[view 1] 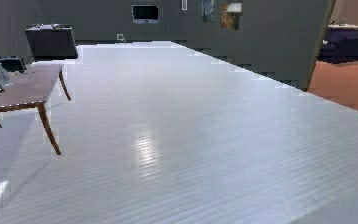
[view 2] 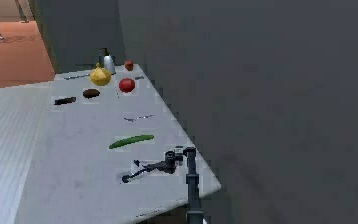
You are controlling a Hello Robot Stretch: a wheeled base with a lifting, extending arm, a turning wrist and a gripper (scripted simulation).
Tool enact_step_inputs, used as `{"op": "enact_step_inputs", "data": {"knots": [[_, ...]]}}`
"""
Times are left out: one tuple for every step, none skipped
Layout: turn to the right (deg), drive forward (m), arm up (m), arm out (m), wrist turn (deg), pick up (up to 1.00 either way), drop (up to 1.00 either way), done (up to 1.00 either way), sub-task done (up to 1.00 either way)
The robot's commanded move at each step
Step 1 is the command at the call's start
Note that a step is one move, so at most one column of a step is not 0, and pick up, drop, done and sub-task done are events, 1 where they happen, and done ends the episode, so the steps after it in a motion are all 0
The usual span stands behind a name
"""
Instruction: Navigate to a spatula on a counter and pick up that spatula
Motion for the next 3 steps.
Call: {"op": "enact_step_inputs", "data": {"knots": [[0.0, 0.0, 0.0, 0.0, 0.0, 1.0, 0.0, 0.0, 0.0], [0.0, 0.0, 0.1, 0.0, 0.0, 0.0, 0.0, 0.0, 0.0], [0.0, 0.0, 0.0, 0.0, 0.0, 0.0, 0.0, 1.0, 0.0]]}}
